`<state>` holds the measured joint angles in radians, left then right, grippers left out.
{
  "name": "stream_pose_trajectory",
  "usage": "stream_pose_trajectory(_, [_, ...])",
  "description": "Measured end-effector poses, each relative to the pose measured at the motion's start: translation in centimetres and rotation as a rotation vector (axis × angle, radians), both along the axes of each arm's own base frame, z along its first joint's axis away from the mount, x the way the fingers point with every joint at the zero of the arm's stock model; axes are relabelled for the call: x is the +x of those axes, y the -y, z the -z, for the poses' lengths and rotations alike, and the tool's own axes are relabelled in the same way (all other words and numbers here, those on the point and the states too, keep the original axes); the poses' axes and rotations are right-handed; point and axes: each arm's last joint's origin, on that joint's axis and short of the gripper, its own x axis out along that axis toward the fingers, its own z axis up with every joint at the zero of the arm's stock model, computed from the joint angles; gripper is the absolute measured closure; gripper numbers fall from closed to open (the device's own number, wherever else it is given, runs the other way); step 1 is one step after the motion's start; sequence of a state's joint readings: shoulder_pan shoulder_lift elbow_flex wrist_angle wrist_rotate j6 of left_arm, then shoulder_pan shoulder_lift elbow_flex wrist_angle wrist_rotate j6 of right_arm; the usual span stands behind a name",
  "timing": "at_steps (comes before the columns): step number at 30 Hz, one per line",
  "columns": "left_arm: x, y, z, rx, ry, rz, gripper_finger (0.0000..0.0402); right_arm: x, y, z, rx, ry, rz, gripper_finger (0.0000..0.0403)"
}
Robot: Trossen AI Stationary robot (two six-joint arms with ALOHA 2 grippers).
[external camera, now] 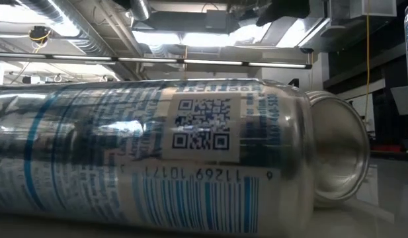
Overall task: Place canned beverage on shelf
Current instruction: Put the white blue soda can on the shelf
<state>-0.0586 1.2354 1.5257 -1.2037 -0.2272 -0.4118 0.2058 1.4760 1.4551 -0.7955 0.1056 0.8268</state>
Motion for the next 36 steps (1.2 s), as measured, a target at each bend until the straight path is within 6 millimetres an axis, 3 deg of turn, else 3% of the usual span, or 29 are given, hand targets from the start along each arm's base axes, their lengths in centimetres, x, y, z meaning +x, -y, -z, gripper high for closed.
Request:
stream_pose_trajectory(9, [-3.5,-0.2,-1.9,0.015,0.106,0.025,0.0138,3.1,-6.5,4.4,-0.066,0.001,-0.02,0.0026])
stream_pose_trajectory(16, [-3.9,-0.2,-2.1,0.008,0.119,0.029,0.0138,4.6,-9.9,8.9,-0.086,-0.091,-0.034,0.0026])
stream_pose_trajectory(25, [-3.8,-0.2,-2.1,0.0,0.117,0.022,0.0138,5.9,-11.0,13.5,-0.058,-0.214,0.037,0.0026])
stream_pose_trajectory(36, [-3.8,-0.2,-2.1,-0.023,0.123,0.001,0.0138,6.7,-11.4,16.6,-0.079,-0.279,0.036,0.0026])
